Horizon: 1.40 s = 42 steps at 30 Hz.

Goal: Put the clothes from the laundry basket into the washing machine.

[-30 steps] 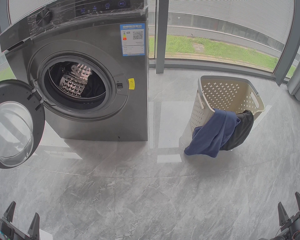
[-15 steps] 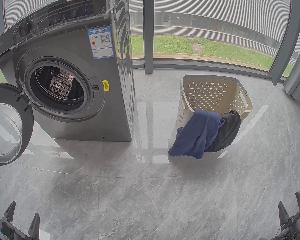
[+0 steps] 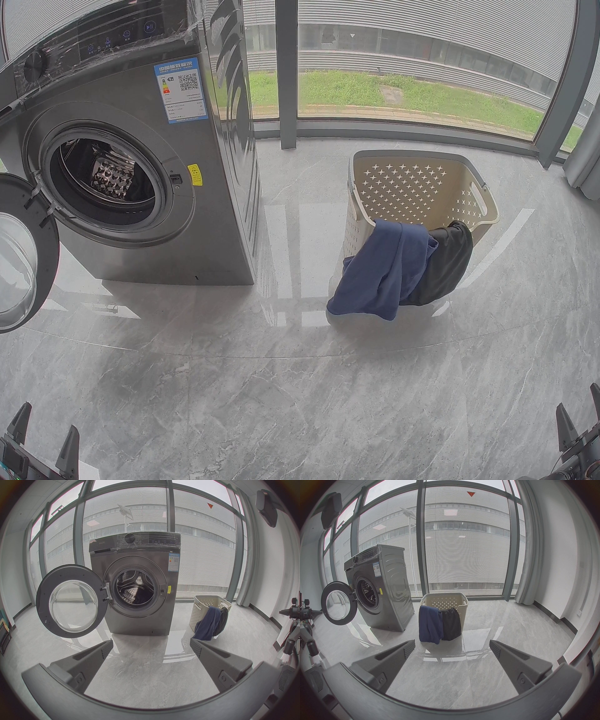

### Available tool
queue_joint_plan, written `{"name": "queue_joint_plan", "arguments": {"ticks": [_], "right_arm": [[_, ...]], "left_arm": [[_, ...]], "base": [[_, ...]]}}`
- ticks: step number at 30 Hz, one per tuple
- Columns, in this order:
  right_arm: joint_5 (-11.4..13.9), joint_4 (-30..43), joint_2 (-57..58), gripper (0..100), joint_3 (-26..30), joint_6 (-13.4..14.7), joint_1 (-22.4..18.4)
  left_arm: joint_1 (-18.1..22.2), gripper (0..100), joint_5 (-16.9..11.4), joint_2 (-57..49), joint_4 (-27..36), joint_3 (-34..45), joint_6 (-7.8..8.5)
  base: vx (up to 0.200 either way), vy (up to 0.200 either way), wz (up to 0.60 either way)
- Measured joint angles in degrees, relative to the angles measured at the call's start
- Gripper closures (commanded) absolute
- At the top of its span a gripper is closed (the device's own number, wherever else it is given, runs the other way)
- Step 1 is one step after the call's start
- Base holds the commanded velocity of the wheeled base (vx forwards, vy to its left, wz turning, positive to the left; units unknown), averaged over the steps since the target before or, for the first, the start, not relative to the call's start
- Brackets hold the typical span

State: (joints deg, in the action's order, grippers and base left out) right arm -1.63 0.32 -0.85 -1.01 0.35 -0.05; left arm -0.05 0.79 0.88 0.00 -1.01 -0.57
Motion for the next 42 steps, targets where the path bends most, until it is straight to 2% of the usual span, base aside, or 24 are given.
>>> {"name": "queue_joint_plan", "arguments": {"ticks": [11,17,42], "right_arm": [[0.1,0.0,0.0,0,0.0,-0.2,0.0],[0.1,0.0,0.0,0,0.0,-0.2,-0.1],[0.2,0.0,0.0,0,0.0,-0.2,0.0]], "left_arm": [[0.0,0,0.1,0.0,0.0,0.0,0.17],[0.0,0,0.0,0.0,0.0,0.0,0.35],[0.0,0,0.0,0.0,0.0,0.0,0.13]], "base": [[0.000,0.000,0.00],[0.000,-0.200,0.00],[0.000,0.000,0.00]]}}
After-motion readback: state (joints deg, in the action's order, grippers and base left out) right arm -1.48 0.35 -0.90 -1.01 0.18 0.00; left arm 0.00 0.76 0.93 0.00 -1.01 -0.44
